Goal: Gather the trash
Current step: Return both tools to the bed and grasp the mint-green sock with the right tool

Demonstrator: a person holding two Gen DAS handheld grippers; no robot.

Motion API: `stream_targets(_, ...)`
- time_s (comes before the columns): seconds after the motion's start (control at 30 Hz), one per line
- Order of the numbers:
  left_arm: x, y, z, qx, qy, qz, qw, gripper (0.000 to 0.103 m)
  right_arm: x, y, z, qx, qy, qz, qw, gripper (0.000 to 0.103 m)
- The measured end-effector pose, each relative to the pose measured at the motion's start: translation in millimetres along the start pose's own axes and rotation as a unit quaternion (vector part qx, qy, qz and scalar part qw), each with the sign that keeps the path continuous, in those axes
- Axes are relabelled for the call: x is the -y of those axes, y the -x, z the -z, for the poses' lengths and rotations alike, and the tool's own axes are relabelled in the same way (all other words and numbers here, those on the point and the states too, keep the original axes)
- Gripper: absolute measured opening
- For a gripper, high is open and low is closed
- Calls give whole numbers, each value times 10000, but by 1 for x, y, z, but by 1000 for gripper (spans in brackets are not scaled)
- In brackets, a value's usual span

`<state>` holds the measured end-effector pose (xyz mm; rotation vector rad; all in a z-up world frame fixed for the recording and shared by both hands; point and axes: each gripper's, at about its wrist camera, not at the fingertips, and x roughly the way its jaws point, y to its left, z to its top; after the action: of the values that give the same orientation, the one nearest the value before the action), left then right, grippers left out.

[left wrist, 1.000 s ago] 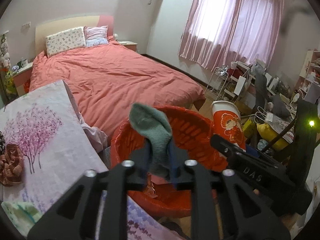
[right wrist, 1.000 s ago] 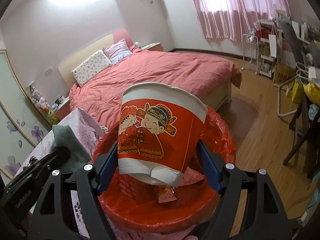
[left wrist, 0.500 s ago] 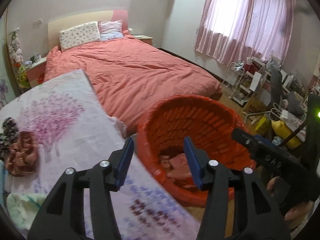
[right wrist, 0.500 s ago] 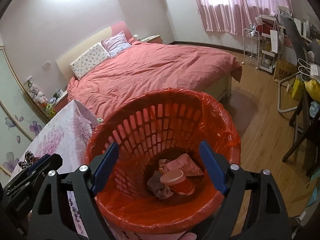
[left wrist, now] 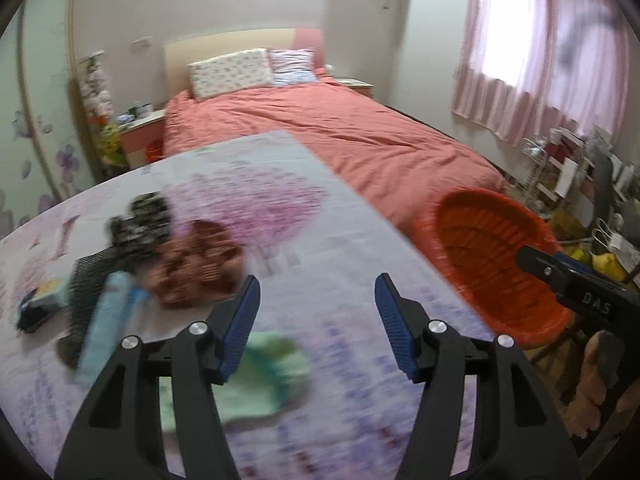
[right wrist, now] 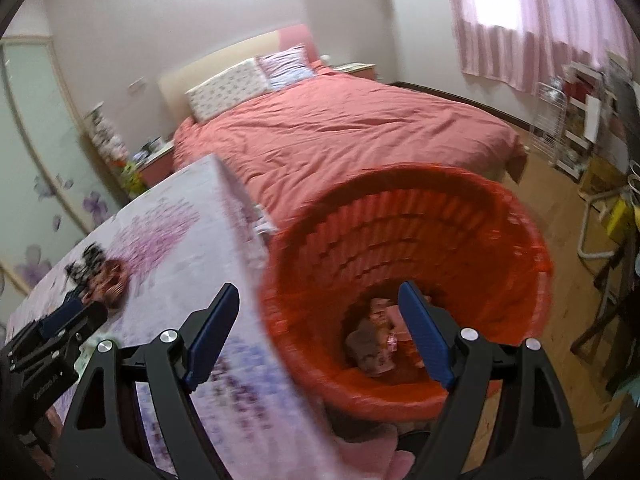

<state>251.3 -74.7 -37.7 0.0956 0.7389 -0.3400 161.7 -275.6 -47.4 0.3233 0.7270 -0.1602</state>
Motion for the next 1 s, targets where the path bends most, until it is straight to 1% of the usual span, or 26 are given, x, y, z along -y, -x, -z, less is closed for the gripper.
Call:
stream_targets(0.1, -27, 9, 6, 17, 171, -225, 9996, 61, -28, -3, 5, -72, 272, -161, 9995, 82)
stream_targets(0.23, -72, 23, 17, 26, 418, -642, 9971, 62, -66, -8, 14, -220, 659, -405, 9968, 81)
stream_targets(0.33, -105, 32, 27, 5, 630, -957, 9934, 63, -95, -14, 22, -360, 953, -555, 9932, 80)
stream_targets(0.43, -138, 41, 38, -15, 855, -1246, 9885, 64, -123, -22, 31, -550, 1200, -689, 9889, 78)
stream_targets(0.6, -178, 50, 53, -64, 1058, -1542, 9823, 66, -157, -37, 46, -762, 1552, -736, 9822, 73)
stream_targets(0.73, -207, 56, 66, -127, 1215, -1722, 9775, 68, -169, -50, 51, -953, 1656, -703, 9791, 70)
stream_targets(0.77, -211, 56, 67, -142, 1239, -1746, 9767, 68, -172, -55, 53, -1047, 1679, -695, 9778, 68)
stream_targets(0.8, -218, 57, 70, -163, 1273, -1776, 9757, 69, -173, -58, 54, -1121, 1685, -711, 9767, 64)
stream_targets(0.83, -219, 56, 70, -178, 1290, -1798, 9750, 69, -174, -59, 54, -1136, 1710, -693, 9763, 63)
stream_targets(0.87, -224, 55, 71, -198, 1318, -1831, 9740, 69, -175, -59, 55, -1123, 1768, -657, 9756, 59)
stream_targets(0.9, -227, 53, 72, -210, 1338, -1849, 9734, 69, -176, -58, 55, -1101, 1809, -623, 9753, 52)
stream_targets(0.93, -231, 52, 72, -230, 1365, -1869, 9726, 69, -177, -57, 56, -1079, 1847, -586, 9751, 48)
stream_targets(0.97, -235, 51, 73, -252, 1394, -1884, 9718, 69, -177, -57, 57, -1075, 1849, -588, 9751, 41)
stream_targets(1.0, -239, 49, 73, -271, 1423, -1894, 9712, 69, -175, -55, 57, -1063, 1837, -552, 9757, 31)
